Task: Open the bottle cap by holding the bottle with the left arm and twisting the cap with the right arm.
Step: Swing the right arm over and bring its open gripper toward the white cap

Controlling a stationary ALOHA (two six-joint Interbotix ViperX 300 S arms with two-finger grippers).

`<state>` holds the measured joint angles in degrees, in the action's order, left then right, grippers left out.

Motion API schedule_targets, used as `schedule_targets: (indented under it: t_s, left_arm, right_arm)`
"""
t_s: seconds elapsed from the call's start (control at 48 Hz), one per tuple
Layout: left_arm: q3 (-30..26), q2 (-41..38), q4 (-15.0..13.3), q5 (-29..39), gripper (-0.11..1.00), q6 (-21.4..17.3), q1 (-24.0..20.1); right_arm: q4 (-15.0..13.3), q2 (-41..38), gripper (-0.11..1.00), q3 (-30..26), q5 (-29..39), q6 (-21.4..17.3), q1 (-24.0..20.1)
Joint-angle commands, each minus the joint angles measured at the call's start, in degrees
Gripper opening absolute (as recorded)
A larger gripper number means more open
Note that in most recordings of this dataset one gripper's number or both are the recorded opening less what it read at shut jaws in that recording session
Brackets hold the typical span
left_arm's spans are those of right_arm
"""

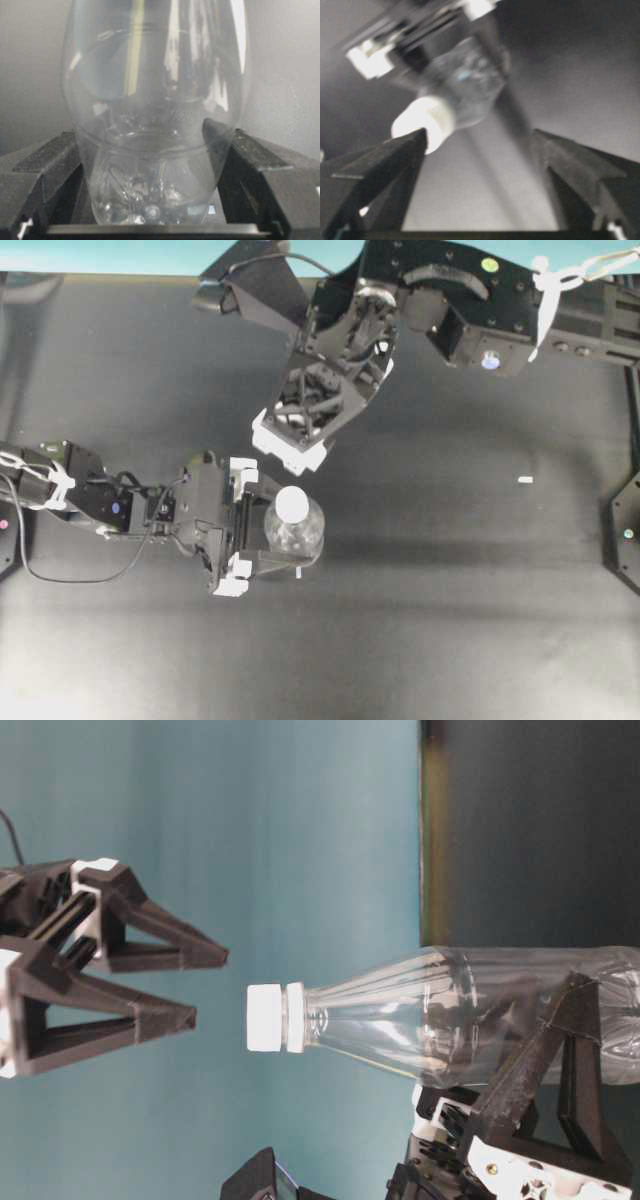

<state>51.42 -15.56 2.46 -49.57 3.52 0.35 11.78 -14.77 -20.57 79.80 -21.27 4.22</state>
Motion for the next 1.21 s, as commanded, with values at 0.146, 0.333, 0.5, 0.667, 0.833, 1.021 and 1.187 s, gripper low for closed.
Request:
schedule_targets:
  t_s: [0.146,0.333,0.5,0.667,0.833,1.021,1.187]
  left_arm:
    - [0.0,-0.1,0.1,0.3,0.8,0.1,-0.4]
    - [0.0,-0.1,0.1,0.3,0.8,0.2,-0.4]
    - [0.0,-0.1,0.2,0.2,0.8,0.4,-0.4]
    - [0.0,-0.1,0.1,0.2,0.8,0.5,-0.3]
    - [0.1,-0.1,0.2,0.2,0.8,0.5,-0.2]
    - [0.2,-0.1,0.2,0.3,0.8,0.8,0.0]
    - [0.2,0.1,0.2,0.8,0.8,0.9,0.1]
  right_arm:
    - [-0.5,0.4,0.79,-0.4,1.1,6.2,-9.2]
    - [-4.3,0.9,0.79,0.0,0.5,12.0,-10.4]
    - [-6.1,1.5,0.79,1.4,-1.2,14.4,-10.2]
    - [-7.1,2.8,0.79,4.3,-3.3,20.3,-10.0]
    - [-7.3,4.4,0.79,7.3,-8.5,28.3,-10.1]
    - [-8.1,5.6,0.79,9.5,-9.8,30.8,-10.0]
    - [-8.3,7.3,0.78,12.0,-10.0,32.0,-9.8]
